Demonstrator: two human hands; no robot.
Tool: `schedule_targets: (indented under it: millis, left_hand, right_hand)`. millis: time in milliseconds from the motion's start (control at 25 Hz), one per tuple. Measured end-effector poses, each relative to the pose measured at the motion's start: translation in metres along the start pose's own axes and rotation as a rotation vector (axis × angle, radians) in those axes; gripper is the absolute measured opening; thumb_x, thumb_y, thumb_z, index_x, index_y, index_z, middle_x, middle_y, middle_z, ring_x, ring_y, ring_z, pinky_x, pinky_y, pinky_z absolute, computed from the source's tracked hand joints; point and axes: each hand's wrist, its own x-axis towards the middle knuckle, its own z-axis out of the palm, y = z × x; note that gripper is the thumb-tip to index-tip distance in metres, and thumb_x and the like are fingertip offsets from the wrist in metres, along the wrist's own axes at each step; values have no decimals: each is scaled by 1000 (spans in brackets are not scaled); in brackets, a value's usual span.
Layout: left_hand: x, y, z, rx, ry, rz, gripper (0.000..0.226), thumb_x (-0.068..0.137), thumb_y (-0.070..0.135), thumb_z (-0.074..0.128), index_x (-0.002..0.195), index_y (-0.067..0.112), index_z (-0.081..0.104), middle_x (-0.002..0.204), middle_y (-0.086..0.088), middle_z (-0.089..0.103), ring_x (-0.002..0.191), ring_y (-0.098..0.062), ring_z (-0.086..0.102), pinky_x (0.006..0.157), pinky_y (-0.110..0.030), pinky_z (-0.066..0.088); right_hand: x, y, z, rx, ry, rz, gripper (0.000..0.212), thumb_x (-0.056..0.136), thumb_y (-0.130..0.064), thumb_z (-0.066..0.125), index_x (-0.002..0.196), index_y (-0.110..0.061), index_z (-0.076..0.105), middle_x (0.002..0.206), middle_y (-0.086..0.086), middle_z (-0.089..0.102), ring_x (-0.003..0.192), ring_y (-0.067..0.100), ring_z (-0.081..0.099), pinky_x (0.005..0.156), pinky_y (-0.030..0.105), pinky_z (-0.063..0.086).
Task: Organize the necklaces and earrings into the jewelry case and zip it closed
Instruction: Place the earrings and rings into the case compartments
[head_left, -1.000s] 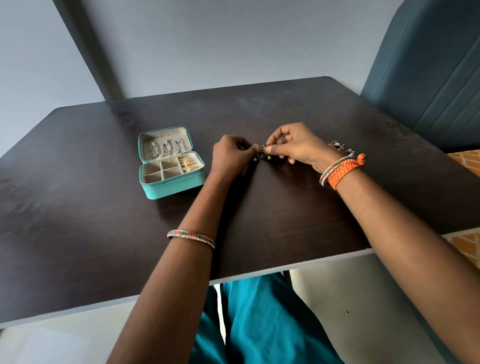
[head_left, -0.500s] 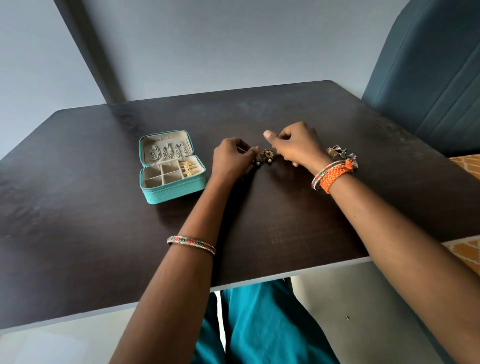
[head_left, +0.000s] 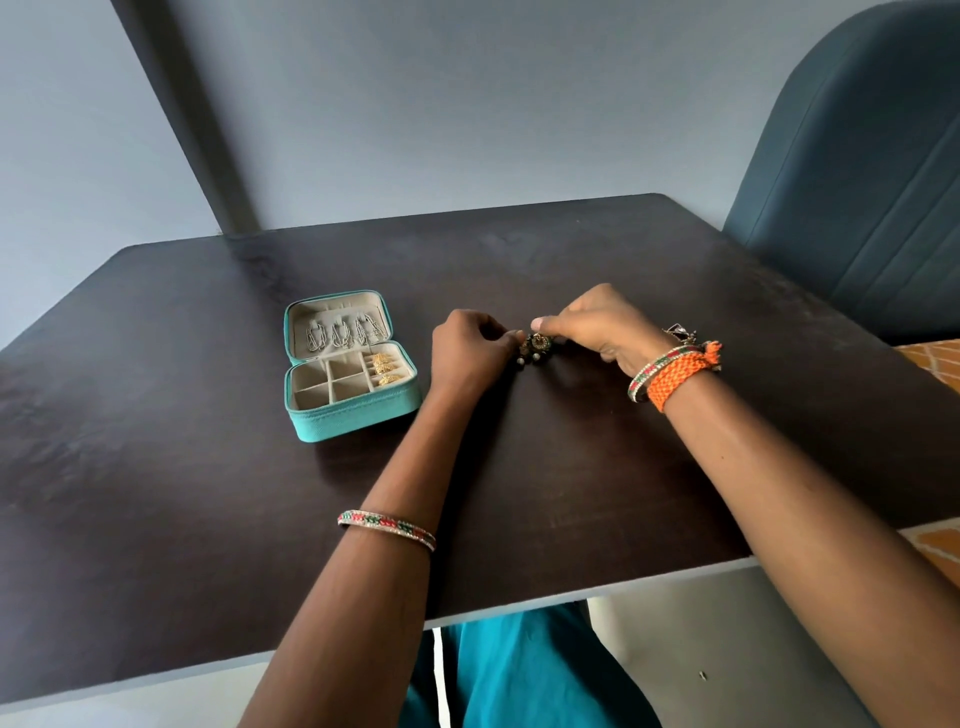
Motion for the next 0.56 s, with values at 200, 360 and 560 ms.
schedule_targets:
  millis: [200,360,560]
  left_hand:
    - [1,1,0,-25,7,-25,17,83,25,68,88,9,73,85,-7,71,77,-11,60,66,-20,39]
    - [3,-1,1,-33,32,-30,18,83,24,69,89,7,73,86,-7,71,78,-12,61,67,-21,41]
    - [6,-1,1,-74,51,-51,19,85,27,66,88,9,71,83,-6,70,77,-15,64,68,-22,46]
  right_hand:
    - [2,7,4,133,3,-57,18,76,-28,78,79,-11,72,80,1,66,78,10,57,52,21,34]
    - [11,14,10,109,50,-103,18,72,-30,80,62,-21,68,74,-2,68,87,17,66,78,30,52]
    - [8,12,7,143,47,-121,17,78,-33,76,70,-21,67,66,-10,58,69,9,55,54,23,42]
